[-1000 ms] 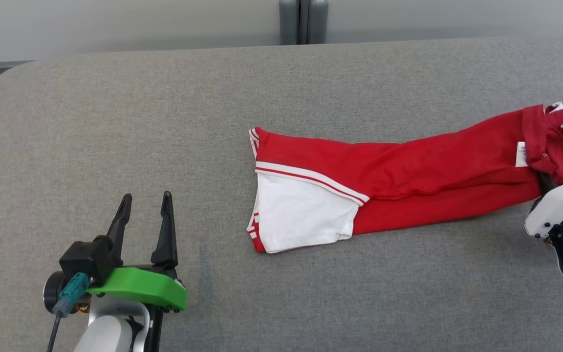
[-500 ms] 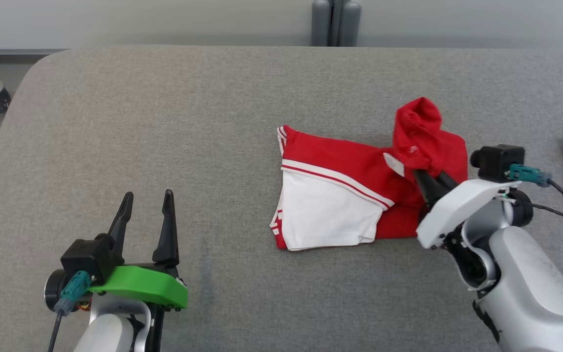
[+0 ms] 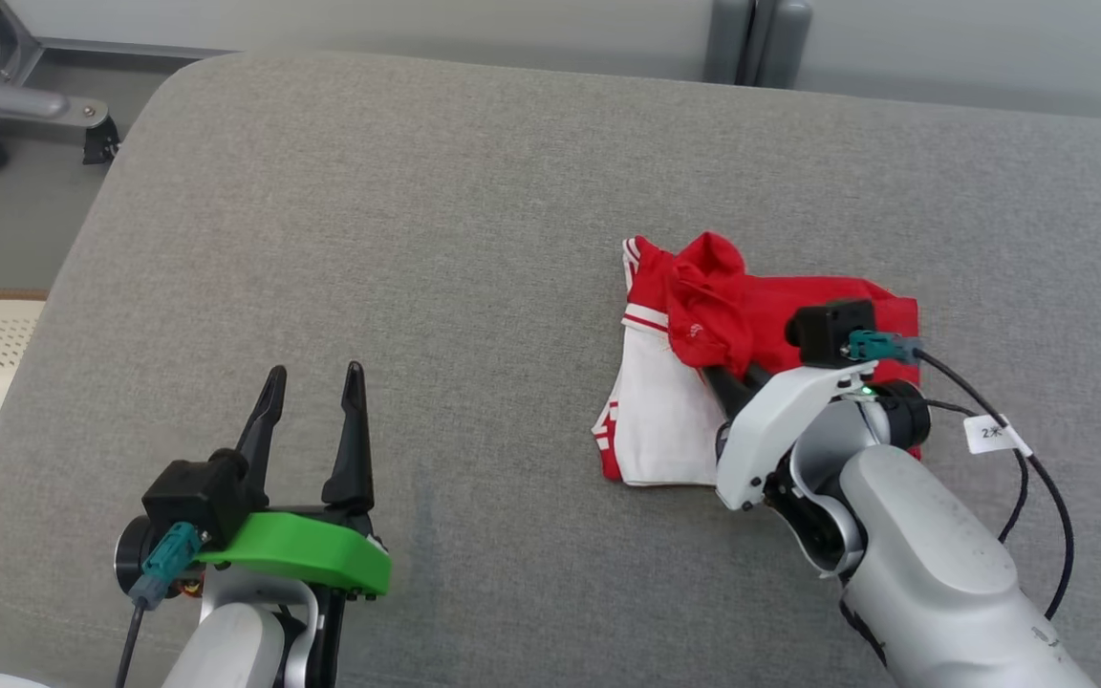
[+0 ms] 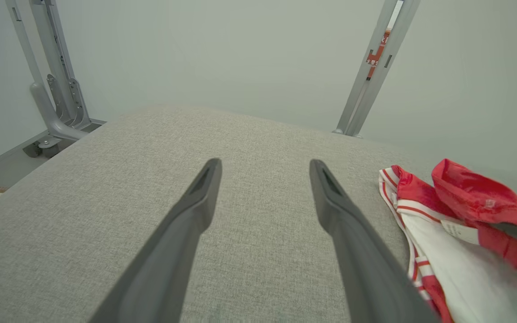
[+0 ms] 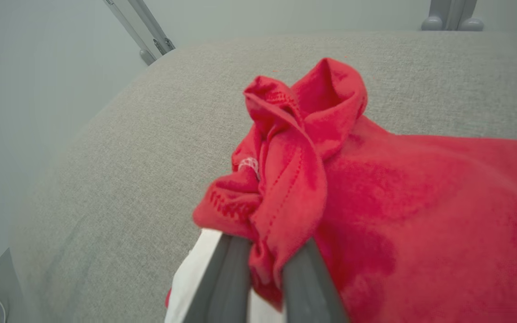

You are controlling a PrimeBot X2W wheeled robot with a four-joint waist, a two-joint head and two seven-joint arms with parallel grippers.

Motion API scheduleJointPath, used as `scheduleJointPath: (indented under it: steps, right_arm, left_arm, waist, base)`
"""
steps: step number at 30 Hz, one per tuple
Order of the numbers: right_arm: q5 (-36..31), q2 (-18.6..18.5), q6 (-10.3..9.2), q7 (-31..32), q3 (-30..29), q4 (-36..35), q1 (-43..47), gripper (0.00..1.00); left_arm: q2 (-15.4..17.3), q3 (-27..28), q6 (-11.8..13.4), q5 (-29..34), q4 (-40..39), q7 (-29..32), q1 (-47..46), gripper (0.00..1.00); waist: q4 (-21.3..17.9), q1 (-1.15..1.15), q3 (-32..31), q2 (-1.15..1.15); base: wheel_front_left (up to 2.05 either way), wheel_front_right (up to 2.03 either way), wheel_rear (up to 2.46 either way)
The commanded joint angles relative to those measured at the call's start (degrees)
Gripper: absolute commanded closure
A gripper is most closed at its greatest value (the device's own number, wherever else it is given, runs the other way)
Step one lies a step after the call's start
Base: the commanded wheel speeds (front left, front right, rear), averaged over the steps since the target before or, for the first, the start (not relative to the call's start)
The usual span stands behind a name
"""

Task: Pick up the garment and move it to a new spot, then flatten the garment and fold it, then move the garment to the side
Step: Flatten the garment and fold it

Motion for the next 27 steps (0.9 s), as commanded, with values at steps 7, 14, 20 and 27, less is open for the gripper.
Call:
scheduleJointPath:
  steps: [7,14,20,27]
  right_arm:
    - [-2.6,1.2,0.0,-2.8,3.5,7.5,-2.8,0.1]
    - [-0.9,1.4,0.0,-6.8,6.7,7.0,-2.1,0.0]
    - [1.1,-1.7,0.0,-10.3,4.7,1.3,1.6,0.0]
    - [-0.5,-4.7,0.0,-11.0,-4.0,-6.1,6.4,0.0]
  left_arm:
    - [-0.4,0.1,-0.1,-0.5,1.0,-0.8,-1.0,0.0]
    - [-0.4,-0.1,-0.2,-0.5,1.4,-1.1,-0.2,0.0]
    - [-0.2,-0.5,0.0,-0.7,1.5,-1.0,0.5,0.0]
    - [0.2,-0.9,0.1,-0.8,1.1,-0.7,0.8,0.0]
  waist:
    - [1.3,0.0,-0.1,0.0]
    - [0.6,0.0,-0.8,0.0]
    - [-0.4,0.0,-1.6,0.0]
    - [-1.0,0.0,-1.6,0.0]
  base:
    - [0.0,0.0,0.0]
    - [0.0,0.0,0.0]
    - [0.0,0.0,0.0]
    - [0.0,0.0,0.0]
